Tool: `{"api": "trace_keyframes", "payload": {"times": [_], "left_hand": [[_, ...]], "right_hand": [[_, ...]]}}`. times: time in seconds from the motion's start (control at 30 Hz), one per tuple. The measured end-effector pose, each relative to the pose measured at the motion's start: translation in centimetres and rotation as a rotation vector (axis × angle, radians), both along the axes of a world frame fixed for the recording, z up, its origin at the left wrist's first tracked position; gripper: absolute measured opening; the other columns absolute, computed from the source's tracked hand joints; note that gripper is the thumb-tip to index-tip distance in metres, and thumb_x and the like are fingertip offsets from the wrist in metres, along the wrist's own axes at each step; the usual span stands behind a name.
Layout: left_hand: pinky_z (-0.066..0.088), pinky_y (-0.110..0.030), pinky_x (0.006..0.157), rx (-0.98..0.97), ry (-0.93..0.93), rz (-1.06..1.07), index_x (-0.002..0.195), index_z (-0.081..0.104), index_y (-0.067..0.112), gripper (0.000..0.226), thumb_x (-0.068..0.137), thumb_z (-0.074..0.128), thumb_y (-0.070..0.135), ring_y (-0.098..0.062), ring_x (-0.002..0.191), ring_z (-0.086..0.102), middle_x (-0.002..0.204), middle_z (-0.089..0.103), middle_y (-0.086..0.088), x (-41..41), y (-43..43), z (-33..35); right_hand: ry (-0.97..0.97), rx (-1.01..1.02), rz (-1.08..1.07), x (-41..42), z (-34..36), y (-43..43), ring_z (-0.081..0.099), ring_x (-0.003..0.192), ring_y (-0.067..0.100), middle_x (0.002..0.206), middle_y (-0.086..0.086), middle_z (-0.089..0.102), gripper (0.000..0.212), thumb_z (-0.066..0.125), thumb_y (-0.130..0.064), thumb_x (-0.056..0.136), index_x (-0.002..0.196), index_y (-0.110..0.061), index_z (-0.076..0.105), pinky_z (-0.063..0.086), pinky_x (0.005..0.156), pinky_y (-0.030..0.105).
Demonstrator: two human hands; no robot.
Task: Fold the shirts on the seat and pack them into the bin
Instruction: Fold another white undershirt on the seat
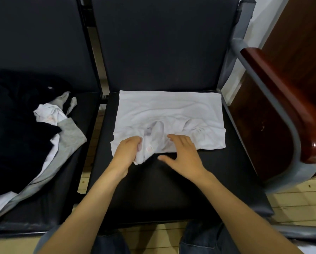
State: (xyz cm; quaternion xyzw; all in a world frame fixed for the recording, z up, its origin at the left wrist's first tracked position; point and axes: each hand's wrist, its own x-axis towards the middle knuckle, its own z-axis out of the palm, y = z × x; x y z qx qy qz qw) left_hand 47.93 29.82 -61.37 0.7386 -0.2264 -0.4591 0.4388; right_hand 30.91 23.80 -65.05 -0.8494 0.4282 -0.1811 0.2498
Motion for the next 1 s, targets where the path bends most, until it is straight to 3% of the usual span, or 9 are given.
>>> {"api": "trace_keyframes", "payload": {"times": [0.1, 0.17, 0.23, 0.37, 0.47, 0.57, 0.73, 0.9, 1.0], "left_hand": [[0.053, -0.042, 0.079, 0.160, -0.238, -0.050, 0.097, 0.051, 0.006, 0.016, 0.093, 0.038, 0.013, -0.031, 0.087, 0.061, 0.092, 0.059, -0.013, 0.5, 0.5, -0.9], [0.048, -0.041, 0.071, 0.168, -0.476, -0.070, 0.116, 0.041, 0.009, 0.021, 0.094, 0.038, 0.011, -0.030, 0.084, 0.057, 0.092, 0.055, -0.010, 0.5, 0.9, -1.4], [0.045, -0.043, 0.080, 0.133, -0.651, -0.047, 0.131, 0.034, 0.009, 0.037, 0.095, 0.039, 0.009, -0.032, 0.095, 0.054, 0.105, 0.056, -0.014, 0.5, 1.1, -1.6], [0.037, -0.038, 0.098, 0.056, -0.877, -0.178, 0.128, 0.049, 0.019, 0.035, 0.096, 0.046, 0.033, -0.027, 0.115, 0.039, 0.127, 0.046, -0.009, 0.5, 0.9, -2.0], [0.037, -0.030, 0.093, 0.101, -0.867, -0.371, 0.121, 0.051, 0.029, 0.040, 0.085, 0.062, 0.043, -0.020, 0.112, 0.031, 0.122, 0.037, -0.002, 1.5, 1.2, -1.9], [0.045, -0.032, 0.081, 0.205, -0.861, -0.474, 0.107, 0.057, 0.027, 0.025, 0.085, 0.064, 0.037, -0.020, 0.101, 0.049, 0.115, 0.050, -0.001, 2.7, 1.6, -2.1], [0.051, -0.035, 0.077, 0.099, -0.782, -0.311, 0.109, 0.059, 0.023, 0.020, 0.090, 0.060, 0.023, -0.022, 0.088, 0.056, 0.102, 0.053, 0.000, 2.8, 2.1, -1.2], [0.043, -0.021, 0.062, -0.093, -0.658, -0.126, 0.112, 0.057, 0.015, 0.022, 0.090, 0.061, 0.017, -0.013, 0.076, 0.053, 0.091, 0.055, -0.002, 3.7, 2.7, 0.3], [0.047, -0.024, 0.065, 0.062, -0.488, -0.182, 0.123, 0.049, 0.013, 0.038, 0.088, 0.063, 0.018, -0.016, 0.081, 0.054, 0.098, 0.054, -0.004, 4.3, 3.4, 0.3]], "right_hand": [[0.141, -0.049, 0.083, 0.5, -1.5, 0.3, 0.033, 0.131, 0.018, 0.137, 0.000, 0.044, 0.062, 0.064, -0.049, 0.084, 0.136, -0.022, 0.046, 0.026, 0.107, 0.030], [0.087, -0.102, 0.057, 0.6, -2.2, 0.3, 0.041, 0.124, 0.024, 0.126, 0.005, 0.051, 0.043, 0.066, -0.037, 0.086, 0.125, -0.019, 0.058, 0.034, 0.104, 0.037], [0.007, -0.170, 0.005, 0.8, -2.5, 0.1, 0.050, 0.109, 0.028, 0.110, 0.007, 0.056, 0.031, 0.071, -0.027, 0.082, 0.110, -0.015, 0.065, 0.044, 0.094, 0.041], [-0.053, -0.222, -0.076, 1.4, -2.3, 0.5, 0.052, 0.096, 0.025, 0.099, 0.005, 0.056, 0.029, 0.068, -0.032, 0.080, 0.100, -0.012, 0.060, 0.046, 0.085, 0.037], [0.105, -0.170, -0.116, 2.0, -2.0, 1.2, 0.046, 0.096, 0.021, 0.099, 0.000, 0.052, 0.062, 0.036, -0.069, 0.077, 0.097, -0.015, 0.059, 0.039, 0.086, 0.033], [0.281, -0.083, -0.204, 2.8, -1.6, 1.4, 0.040, 0.103, 0.021, 0.107, 0.002, 0.048, 0.087, 0.019, -0.084, 0.069, 0.103, -0.013, 0.056, 0.032, 0.092, 0.033], [0.150, 0.040, -0.256, 4.2, -0.7, 1.1, 0.039, 0.110, 0.025, 0.114, 0.007, 0.047, 0.030, 0.053, -0.036, 0.090, 0.104, -0.010, 0.056, 0.031, 0.092, 0.031], [-0.484, 0.121, -0.367, 2.5, 4.3, 0.2, 0.051, 0.072, 0.016, 0.080, 0.001, 0.051, 0.009, 0.053, -0.013, 0.092, 0.092, -0.013, 0.044, 0.044, 0.066, 0.031], [-0.186, -0.014, -0.247, 0.3, 5.9, 0.2, 0.051, 0.062, 0.017, 0.069, -0.007, 0.045, 0.015, 0.055, -0.023, 0.092, 0.095, -0.016, 0.042, 0.042, 0.058, 0.032]]}}
